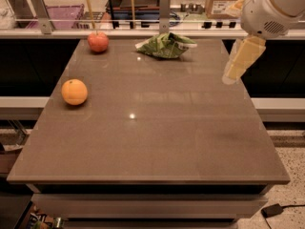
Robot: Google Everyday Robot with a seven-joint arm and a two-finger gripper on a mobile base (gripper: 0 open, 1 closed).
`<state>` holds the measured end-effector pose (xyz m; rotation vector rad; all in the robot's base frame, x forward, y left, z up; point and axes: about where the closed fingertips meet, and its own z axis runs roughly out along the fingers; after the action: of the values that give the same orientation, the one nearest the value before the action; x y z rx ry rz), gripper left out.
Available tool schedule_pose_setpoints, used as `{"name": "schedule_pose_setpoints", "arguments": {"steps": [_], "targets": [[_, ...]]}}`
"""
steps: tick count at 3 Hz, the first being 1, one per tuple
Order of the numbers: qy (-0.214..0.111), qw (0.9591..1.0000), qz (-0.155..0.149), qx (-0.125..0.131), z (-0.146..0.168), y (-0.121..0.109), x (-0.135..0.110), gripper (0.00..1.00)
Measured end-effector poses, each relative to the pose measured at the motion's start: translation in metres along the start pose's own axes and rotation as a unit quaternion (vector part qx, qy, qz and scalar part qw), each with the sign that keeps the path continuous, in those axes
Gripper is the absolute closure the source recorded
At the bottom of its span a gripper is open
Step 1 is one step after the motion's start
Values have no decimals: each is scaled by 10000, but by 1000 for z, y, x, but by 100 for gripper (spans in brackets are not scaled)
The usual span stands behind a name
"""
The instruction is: Move green jalapeno chip bag near orange
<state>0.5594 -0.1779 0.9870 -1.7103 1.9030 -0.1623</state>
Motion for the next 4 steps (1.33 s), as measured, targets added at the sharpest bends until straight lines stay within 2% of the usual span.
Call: {"name": "schedule_pose_setpoints", "arguments": {"steps": [2,4], "targets": [[-339,9988,-311,194,45,-51,-21,0],[-146,9984,-303,446,113,-86,-27,0]]}}
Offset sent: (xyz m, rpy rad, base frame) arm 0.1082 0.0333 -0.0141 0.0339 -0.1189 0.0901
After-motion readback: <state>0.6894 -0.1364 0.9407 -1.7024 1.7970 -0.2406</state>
